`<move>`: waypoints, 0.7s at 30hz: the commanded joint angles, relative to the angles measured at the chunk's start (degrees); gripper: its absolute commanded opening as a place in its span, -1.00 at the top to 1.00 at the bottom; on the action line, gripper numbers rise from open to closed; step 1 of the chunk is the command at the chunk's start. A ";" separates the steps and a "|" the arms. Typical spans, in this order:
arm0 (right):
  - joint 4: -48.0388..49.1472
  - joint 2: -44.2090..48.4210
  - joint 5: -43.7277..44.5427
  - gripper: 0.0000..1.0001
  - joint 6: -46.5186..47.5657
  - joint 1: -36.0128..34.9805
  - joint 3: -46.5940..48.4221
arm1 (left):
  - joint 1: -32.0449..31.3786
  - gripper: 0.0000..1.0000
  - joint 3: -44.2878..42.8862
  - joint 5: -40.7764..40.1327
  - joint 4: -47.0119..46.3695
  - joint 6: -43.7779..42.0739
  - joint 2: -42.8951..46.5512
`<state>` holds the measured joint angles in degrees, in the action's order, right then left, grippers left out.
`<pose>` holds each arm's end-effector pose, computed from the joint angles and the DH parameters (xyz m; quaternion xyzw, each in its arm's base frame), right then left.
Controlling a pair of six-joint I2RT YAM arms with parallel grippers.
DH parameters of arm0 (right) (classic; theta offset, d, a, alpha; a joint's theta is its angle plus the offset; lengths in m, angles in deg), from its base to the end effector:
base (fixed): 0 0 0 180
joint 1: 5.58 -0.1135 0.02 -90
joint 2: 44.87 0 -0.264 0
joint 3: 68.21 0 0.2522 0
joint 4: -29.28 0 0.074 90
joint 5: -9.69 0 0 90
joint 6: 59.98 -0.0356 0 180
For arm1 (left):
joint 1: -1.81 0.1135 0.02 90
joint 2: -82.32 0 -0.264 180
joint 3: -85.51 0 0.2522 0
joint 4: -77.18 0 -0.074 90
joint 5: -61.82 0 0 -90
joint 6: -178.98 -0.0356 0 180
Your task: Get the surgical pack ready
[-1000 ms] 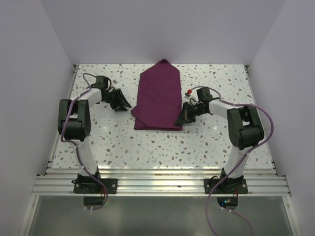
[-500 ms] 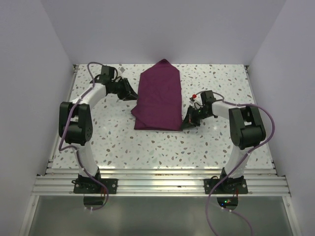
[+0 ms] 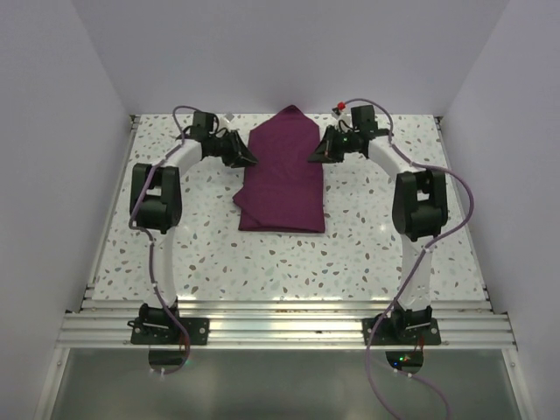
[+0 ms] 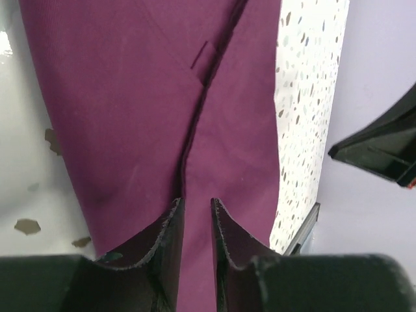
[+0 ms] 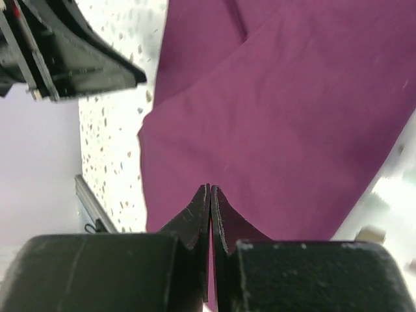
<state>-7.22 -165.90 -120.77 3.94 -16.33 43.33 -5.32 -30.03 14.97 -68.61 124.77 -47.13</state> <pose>0.4624 0.1113 0.2254 -0.0124 0.8795 0.4152 0.2323 0.4924 -0.0861 0.1823 -0.0876 0.8740 -0.4412 0.1837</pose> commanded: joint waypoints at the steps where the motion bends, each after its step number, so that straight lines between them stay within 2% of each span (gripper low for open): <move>1: -1.69 -7.89 -2.42 0.99 -1.60 0.46 7.24 | 0.28 0.49 -3.77 4.92 -2.87 1.56 -4.22; 8: 1.03 -19.13 -3.39 1.00 -3.62 1.86 10.68 | 0.81 0.52 -5.19 5.71 -3.40 1.83 -10.47; 12: 2.09 -21.43 -1.99 1.00 -4.24 3.10 9.28 | 2.03 0.54 -4.31 3.08 -1.64 1.21 -11.97; 17: 2.34 -21.36 -4.34 1.00 -4.84 3.18 11.38 | 2.48 0.51 -5.89 3.16 -0.67 -0.19 -10.48; 21: 6.39 -15.73 -5.58 1.00 -8.10 2.75 9.72 | 1.43 0.41 -4.66 4.39 -4.96 0.94 -5.48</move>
<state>-4.84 -186.18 -126.48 -1.72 -13.66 52.97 -3.79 -33.74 19.37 -70.16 126.28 -57.60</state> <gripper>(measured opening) 0.007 0.286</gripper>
